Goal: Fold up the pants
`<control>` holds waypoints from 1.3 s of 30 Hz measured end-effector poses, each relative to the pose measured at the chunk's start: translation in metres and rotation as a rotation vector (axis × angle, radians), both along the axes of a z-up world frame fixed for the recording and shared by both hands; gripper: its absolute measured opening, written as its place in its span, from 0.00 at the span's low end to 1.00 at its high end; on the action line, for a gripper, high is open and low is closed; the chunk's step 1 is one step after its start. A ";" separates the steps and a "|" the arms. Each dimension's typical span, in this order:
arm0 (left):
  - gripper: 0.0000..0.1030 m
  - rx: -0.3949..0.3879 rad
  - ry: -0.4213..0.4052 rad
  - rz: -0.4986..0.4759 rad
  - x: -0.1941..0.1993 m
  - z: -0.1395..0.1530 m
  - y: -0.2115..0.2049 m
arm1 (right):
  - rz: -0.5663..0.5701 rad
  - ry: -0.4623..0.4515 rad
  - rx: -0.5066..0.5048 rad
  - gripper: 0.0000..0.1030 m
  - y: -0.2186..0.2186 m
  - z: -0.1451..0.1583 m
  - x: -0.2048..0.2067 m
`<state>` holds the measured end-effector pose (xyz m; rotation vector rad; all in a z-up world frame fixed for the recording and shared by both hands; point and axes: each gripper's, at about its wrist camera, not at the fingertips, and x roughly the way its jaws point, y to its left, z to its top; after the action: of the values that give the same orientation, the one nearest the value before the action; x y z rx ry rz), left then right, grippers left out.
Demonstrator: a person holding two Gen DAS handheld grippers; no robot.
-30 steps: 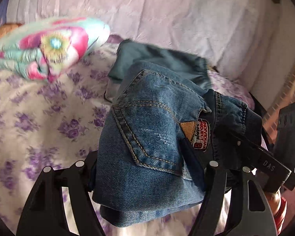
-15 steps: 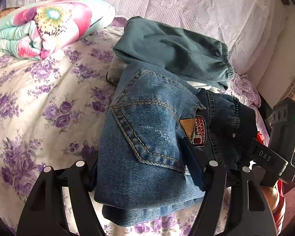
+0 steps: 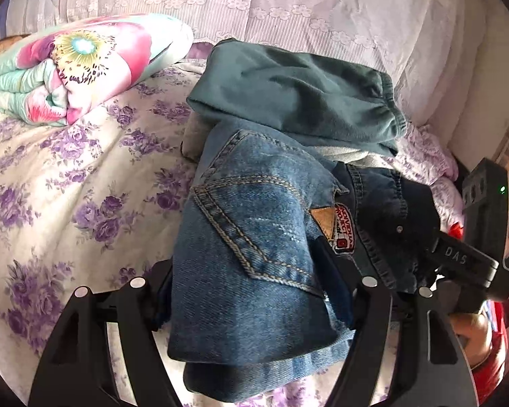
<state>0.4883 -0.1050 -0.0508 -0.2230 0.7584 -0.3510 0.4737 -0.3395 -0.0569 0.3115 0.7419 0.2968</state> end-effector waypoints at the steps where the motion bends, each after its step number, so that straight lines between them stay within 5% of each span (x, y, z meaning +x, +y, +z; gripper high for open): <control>1: 0.73 0.008 0.008 0.000 0.002 -0.002 0.000 | 0.005 0.001 -0.013 0.73 0.000 -0.002 0.001; 4: 0.85 0.045 0.013 0.017 0.002 -0.005 0.000 | -0.035 0.006 -0.036 0.97 -0.005 -0.008 0.002; 8: 0.91 0.114 -0.023 0.037 -0.002 -0.004 -0.005 | -0.046 0.003 -0.001 0.96 -0.011 -0.008 -0.002; 18: 0.93 0.215 -0.122 0.062 -0.017 0.007 -0.008 | -0.194 -0.118 -0.155 0.96 -0.014 0.016 -0.051; 22: 0.93 0.249 -0.182 0.084 -0.027 0.014 -0.007 | -0.344 -0.225 -0.180 0.96 -0.022 0.027 -0.078; 27: 0.93 0.279 -0.227 0.098 -0.037 0.020 -0.007 | -0.390 -0.346 -0.257 0.96 -0.009 0.038 -0.107; 33: 0.95 0.290 -0.254 0.117 -0.047 0.023 -0.003 | -0.333 -0.128 -0.364 0.96 0.006 0.016 -0.083; 39: 0.95 0.313 -0.262 0.129 -0.061 0.022 0.000 | -0.341 -0.127 -0.321 0.96 0.001 0.011 -0.092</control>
<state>0.4270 -0.1051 -0.0286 0.0685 0.5281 -0.1318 0.3813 -0.3383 -0.0459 0.1089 0.5877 -0.1249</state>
